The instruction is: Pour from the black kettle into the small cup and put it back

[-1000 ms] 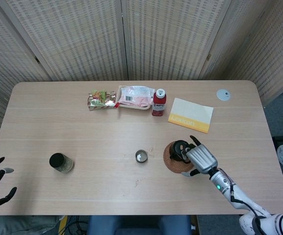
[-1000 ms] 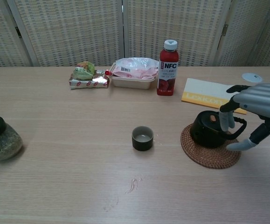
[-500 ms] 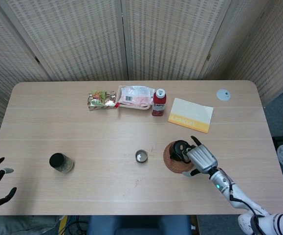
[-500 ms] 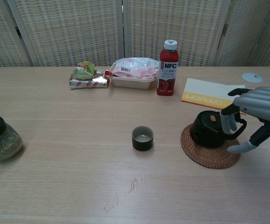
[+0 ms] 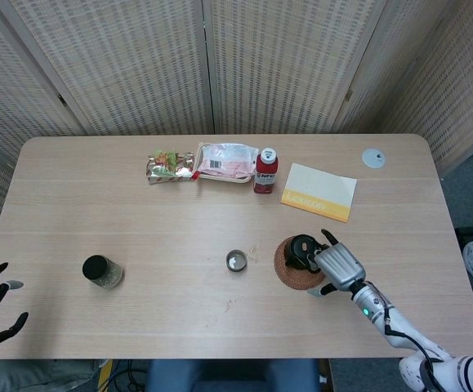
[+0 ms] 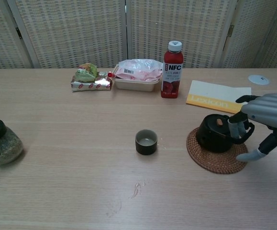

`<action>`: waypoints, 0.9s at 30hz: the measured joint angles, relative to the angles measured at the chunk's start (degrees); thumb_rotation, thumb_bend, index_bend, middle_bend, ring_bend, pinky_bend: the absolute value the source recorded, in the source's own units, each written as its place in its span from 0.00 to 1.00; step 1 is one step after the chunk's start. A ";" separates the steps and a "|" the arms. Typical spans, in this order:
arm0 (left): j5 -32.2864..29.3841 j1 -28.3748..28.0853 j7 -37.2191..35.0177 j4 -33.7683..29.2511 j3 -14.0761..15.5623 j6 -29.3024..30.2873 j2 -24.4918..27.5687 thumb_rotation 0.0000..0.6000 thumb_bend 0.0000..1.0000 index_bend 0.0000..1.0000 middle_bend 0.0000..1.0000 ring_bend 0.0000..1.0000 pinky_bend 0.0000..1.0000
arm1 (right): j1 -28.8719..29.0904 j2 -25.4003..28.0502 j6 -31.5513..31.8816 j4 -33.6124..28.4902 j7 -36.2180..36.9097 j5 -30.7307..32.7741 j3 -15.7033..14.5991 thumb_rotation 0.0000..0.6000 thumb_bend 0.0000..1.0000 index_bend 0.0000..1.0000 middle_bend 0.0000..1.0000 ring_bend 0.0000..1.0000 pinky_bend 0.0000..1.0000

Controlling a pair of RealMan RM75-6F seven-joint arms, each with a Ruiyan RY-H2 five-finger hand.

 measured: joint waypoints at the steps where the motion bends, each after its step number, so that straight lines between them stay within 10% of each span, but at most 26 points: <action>1: 0.01 -0.01 0.04 -0.01 0.00 -0.01 -0.01 1.00 0.25 0.34 0.10 0.17 0.08 | 0.01 0.01 -0.13 0.04 -0.11 0.08 -0.06 0.51 0.00 0.48 0.49 0.37 0.00; 27: -0.23 0.19 0.20 -0.12 -0.02 0.02 0.00 1.00 0.25 0.34 0.10 0.17 0.08 | -1.11 -0.95 -0.25 1.04 -1.25 0.03 -1.95 0.51 0.00 0.56 0.56 0.45 0.00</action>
